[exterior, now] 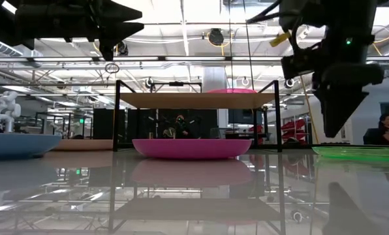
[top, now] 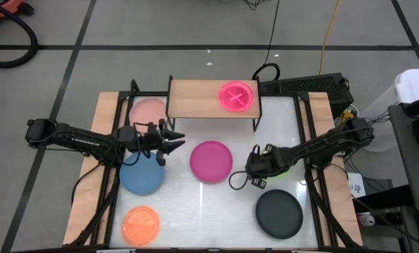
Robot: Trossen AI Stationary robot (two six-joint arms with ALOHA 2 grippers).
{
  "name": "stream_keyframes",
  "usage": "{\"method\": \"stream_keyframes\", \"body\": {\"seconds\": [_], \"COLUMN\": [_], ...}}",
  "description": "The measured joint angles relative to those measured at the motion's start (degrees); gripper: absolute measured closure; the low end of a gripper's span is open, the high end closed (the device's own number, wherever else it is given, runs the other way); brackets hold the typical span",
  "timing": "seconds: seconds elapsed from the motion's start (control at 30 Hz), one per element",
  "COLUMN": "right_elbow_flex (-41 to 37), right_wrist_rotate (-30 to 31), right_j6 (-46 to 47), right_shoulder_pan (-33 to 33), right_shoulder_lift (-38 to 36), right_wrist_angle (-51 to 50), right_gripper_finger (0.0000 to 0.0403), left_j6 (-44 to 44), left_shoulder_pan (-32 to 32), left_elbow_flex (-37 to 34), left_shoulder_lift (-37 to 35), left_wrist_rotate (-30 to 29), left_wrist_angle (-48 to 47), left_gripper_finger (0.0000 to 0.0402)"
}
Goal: Place and stack plates onto a shelf
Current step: Stack the green plate on top of the pink plate on the shelf
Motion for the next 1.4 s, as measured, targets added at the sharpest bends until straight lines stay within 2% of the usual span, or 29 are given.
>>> {"method": "stream_keyframes", "body": {"seconds": [0.2, 0.6, 0.7, 0.8, 0.9, 1.23, 1.4], "right_elbow_flex": [-0.62, -9.83, -9.96, -9.97, -10.19, -9.39, -7.20], "right_wrist_rotate": [0.17, 0.55, 0.34, 0.07, -0.14, -0.07, -0.03], "right_j6": [0.65, 5.45, 5.54, 4.41, 1.80, 1.70, -3.48], "right_shoulder_pan": [-0.32, -0.98, -0.98, -0.98, -0.98, -0.93, -0.87], "right_shoulder_lift": [1.05, 0.87, 0.67, 0.13, -1.77, -15.51, -22.63], "right_wrist_angle": [-0.10, 5.18, 5.25, 5.98, 5.32, 4.88, 14.88], "right_gripper_finger": [0.0287, 0.0288, 0.0308, 0.0351, 0.0393, 0.0402, 0.0403], "left_j6": [-0.17, -1.47, -1.46, -1.46, -1.43, -1.38, -1.38], "left_shoulder_pan": [-0.04, -0.31, -0.31, -0.31, -0.31, -0.28, -0.26], "left_elbow_flex": [0.00, 0.00, 0.00, 0.00, 0.00, 0.00, 0.00], "left_shoulder_lift": [0.00, 0.00, 0.00, 0.00, 0.00, 0.02, 0.02], "left_wrist_rotate": [0.00, -0.07, -0.09, -0.13, -0.25, -0.76, -1.24], "left_wrist_angle": [-0.02, -0.20, -0.20, -0.20, -0.24, -0.94, -0.98], "left_gripper_finger": [0.0266, 0.0266, 0.0266, 0.0266, 0.0266, 0.0266, 0.0266]}}
